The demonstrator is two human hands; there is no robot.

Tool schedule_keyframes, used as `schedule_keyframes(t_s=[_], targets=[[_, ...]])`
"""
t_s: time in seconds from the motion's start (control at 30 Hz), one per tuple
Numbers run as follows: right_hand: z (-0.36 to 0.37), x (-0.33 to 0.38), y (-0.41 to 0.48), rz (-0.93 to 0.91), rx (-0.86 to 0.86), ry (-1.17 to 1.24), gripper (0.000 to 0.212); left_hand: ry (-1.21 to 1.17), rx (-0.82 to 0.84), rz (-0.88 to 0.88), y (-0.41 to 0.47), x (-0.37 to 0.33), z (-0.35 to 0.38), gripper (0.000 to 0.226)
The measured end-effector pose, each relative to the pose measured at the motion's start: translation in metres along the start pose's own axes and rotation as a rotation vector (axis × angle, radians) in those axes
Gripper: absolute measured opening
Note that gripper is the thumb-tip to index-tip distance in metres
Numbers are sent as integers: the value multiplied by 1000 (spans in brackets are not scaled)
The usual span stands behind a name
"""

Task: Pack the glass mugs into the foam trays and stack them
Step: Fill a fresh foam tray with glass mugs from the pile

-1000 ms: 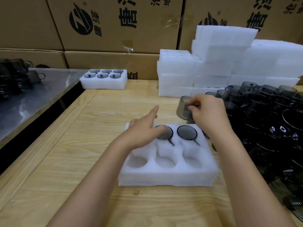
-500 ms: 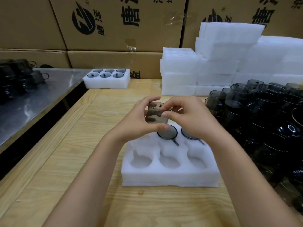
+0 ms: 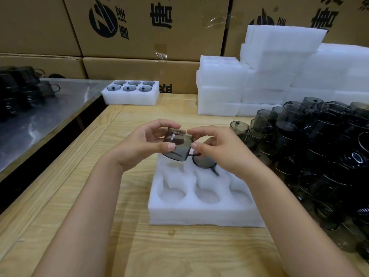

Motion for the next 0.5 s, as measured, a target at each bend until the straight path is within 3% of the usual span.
schedule_keyframes(t_s=[0.2,0.4,0.5], targets=[[15,-3,0,-14,-92,-45,19,97,60,-6,-7,9,-11,32],[25,-3,-1,-26,-215,-91,27,158,28,-5,-6,12,-17,34],[28,-2,-3,-36,-243,-131,19,169,28,0,-6,13,-17,32]])
Point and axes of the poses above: each hand's wrist, its own y-axis towards the middle knuckle, its own z-axis out of the palm, x = y × z, the point moved 6 cm from there along y, towards the middle knuckle, and after that the axes turned 15 degrees about z, right-handed, at the moved point
